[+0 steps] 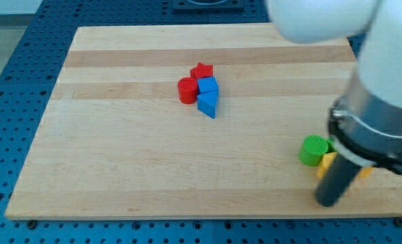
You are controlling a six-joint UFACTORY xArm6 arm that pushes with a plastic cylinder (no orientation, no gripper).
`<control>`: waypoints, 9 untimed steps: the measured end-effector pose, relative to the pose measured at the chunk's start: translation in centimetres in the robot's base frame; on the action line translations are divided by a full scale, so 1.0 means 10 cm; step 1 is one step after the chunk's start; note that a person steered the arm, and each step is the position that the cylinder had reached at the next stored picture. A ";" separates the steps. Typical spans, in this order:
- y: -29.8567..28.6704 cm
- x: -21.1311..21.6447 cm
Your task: Point at the red star
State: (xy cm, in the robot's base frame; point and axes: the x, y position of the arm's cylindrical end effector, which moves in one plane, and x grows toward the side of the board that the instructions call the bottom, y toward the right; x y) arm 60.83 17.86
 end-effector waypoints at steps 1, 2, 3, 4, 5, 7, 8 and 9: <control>0.46 0.01; 0.79 -0.17; 0.91 -0.32; 0.85 -0.32; 0.67 -0.32; 0.29 -0.32; 0.28 -0.33; 0.51 -0.33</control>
State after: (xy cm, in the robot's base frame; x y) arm 57.54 22.96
